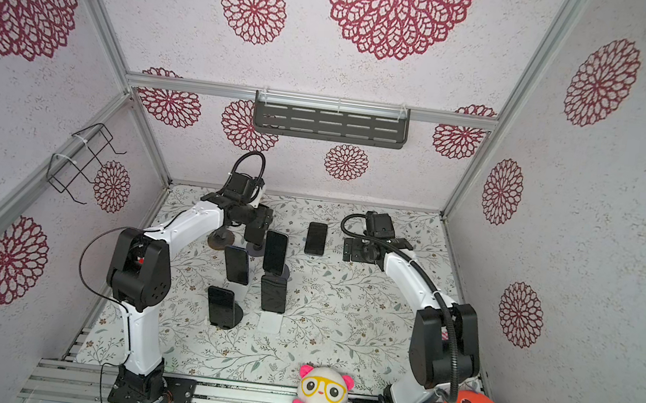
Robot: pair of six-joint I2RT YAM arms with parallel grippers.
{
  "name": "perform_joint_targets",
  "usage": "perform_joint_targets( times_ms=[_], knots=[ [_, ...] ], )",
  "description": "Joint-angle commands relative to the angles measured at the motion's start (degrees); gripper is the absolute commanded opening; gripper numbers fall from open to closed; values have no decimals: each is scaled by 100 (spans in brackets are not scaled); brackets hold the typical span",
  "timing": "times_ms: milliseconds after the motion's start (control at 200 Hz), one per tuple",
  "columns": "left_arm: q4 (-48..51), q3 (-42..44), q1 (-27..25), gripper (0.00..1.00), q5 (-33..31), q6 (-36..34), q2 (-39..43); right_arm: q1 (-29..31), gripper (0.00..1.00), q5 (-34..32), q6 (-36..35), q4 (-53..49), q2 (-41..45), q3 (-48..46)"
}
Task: Remove the phone from the phone stand
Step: 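Raise the right gripper from the phone while the left arm moves toward the stands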
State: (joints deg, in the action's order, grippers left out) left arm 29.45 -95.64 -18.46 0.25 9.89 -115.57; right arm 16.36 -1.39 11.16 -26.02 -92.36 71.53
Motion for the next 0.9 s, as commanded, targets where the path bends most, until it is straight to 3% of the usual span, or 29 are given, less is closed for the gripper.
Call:
perform_joint_targets(
  times_ms=[0, 95, 415, 896],
  knots=[
    [-18, -7, -19, 82, -58, -10, 40, -41, 97, -91, -89, 27, 262, -22],
    [-27, -21, -23, 75, -64, -5, 66, -36, 97, -88, -83, 36, 248, -20],
    [159, -242, -26, 69, -34, 13, 190, -36, 97, -61, -98, 9, 266, 8],
    [1207, -1189, -6, 58, -186, 83, 539, -36, 97, 209, -221, -60, 322, 88]
  ],
)
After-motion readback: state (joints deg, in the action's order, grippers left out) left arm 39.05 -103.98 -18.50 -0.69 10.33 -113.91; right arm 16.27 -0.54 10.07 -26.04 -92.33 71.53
